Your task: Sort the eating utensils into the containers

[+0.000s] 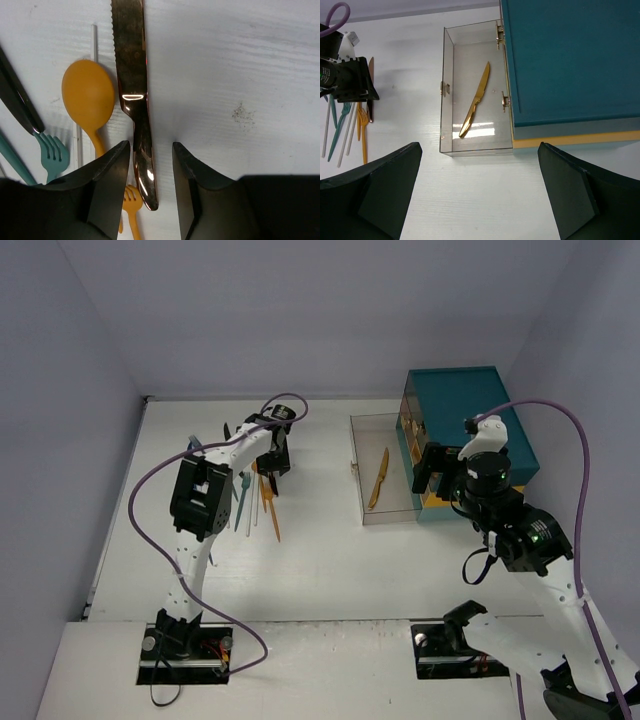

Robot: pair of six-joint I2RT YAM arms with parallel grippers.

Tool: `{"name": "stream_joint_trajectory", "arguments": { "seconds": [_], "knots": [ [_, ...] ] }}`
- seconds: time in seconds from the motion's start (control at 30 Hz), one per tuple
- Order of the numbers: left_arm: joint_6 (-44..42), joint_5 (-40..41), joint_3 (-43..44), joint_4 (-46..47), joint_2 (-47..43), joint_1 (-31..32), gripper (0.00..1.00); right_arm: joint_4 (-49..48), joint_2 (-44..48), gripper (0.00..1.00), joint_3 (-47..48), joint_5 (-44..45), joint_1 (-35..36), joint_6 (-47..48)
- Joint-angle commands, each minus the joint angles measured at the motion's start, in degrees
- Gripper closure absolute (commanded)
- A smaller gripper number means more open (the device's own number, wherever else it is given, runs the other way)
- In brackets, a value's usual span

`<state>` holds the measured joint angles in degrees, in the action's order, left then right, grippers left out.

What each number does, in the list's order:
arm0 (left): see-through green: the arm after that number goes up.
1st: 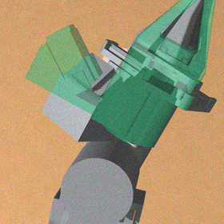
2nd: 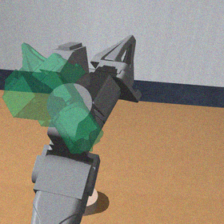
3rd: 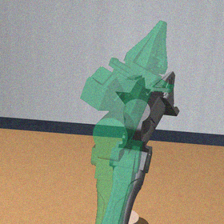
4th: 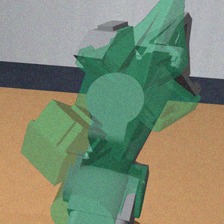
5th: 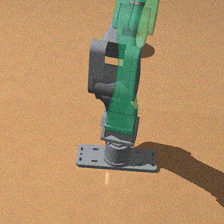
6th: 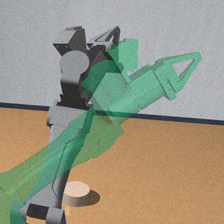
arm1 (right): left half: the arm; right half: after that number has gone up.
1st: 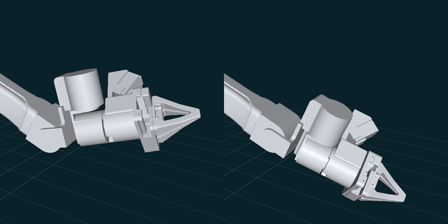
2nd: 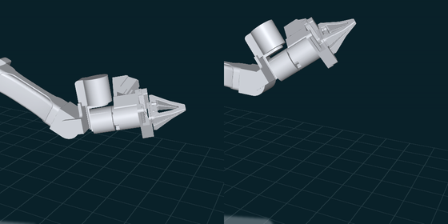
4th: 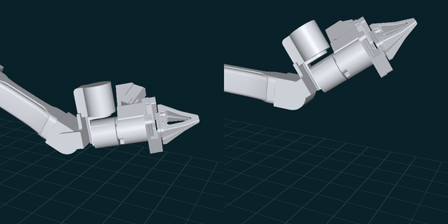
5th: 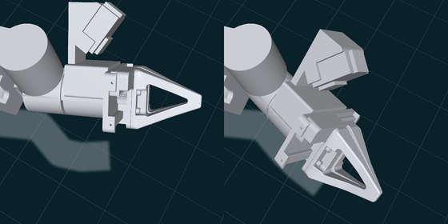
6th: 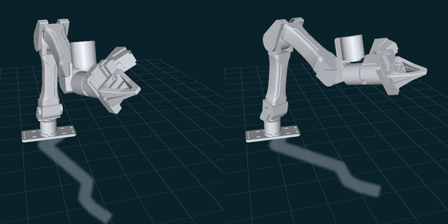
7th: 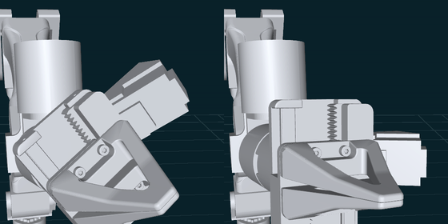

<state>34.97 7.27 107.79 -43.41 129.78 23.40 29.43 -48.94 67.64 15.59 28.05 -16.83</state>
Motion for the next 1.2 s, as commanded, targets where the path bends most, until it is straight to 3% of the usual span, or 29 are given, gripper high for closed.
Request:
{"name": "stream_joint_trajectory", "arguments": {
  "seconds": [0.0,0.33,0.47,0.6,0.73,0.93,1.17],
  "knots": [
    [-1.8,1.7,3.4,-0.6,0.1,-1.2,0.64,-2.2,0.4,0.00,0.4,-0.3,-0.4,0.2],
    [-1.7,0.2,4.8,-0.6,2.1,-1.7,0.67,-2.2,0.9,0.00,0.1,-0.4,-0.4,0.0],
    [-0.9,-0.5,5.2,-0.5,3.0,-1.7,0.73,-2.2,0.7,0.00,0.2,-0.6,-0.4,0.0],
    [-0.8,-1.2,6.1,-0.5,4.1,-1.5,0.82,-2.2,0.7,0.00,0.3,-0.6,-0.5,0.0],
    [-1.4,-3.5,8.7,-0.5,6.7,-1.5,0.99,-2.1,0.9,0.00,0.0,-0.7,-0.4,0.1],
    [0.3,-6.6,11.1,-0.4,5.8,0.0,1.00,-2.0,1.5,0.00,0.3,-0.6,-0.4,0.4],
    [4.6,-7.3,14.2,-0.4,-3.8,6.9,1.00,-2.0,1.9,0.00,1.8,-0.3,-0.4,0.9]
  ]
}}
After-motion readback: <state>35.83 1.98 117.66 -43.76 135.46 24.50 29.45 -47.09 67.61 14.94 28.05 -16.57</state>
